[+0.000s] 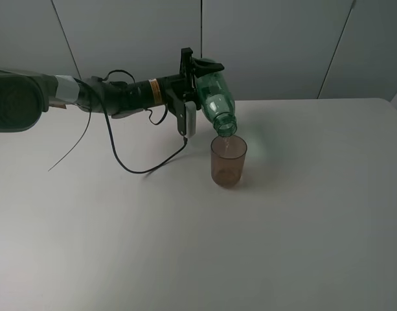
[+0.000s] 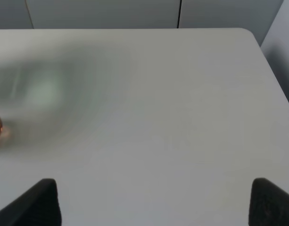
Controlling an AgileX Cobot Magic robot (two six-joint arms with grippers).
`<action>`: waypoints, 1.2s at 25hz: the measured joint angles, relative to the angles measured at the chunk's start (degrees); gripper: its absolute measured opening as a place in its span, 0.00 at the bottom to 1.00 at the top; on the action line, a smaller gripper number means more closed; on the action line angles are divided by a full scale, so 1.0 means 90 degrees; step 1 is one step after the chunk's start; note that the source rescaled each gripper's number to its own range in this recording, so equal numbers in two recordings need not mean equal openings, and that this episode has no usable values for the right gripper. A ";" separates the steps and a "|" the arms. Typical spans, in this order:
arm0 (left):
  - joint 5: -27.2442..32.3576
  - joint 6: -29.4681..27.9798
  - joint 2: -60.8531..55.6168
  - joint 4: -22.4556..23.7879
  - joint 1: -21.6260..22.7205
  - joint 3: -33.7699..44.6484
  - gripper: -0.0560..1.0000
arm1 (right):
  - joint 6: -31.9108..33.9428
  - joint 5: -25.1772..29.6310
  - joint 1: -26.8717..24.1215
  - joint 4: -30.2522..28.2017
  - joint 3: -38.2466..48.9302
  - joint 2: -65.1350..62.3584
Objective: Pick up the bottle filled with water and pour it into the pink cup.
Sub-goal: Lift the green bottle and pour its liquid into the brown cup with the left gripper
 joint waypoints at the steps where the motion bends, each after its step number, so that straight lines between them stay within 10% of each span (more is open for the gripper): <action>1: 0.0015 0.0010 -0.0012 -0.0030 0.0000 -0.0026 0.05 | 0.0000 0.0000 0.0000 0.0000 0.0000 0.0000; 30: 0.0061 0.0371 -0.0012 0.0013 -0.0116 -0.0178 0.05 | 0.0000 0.0000 0.0000 0.0000 0.0000 0.0000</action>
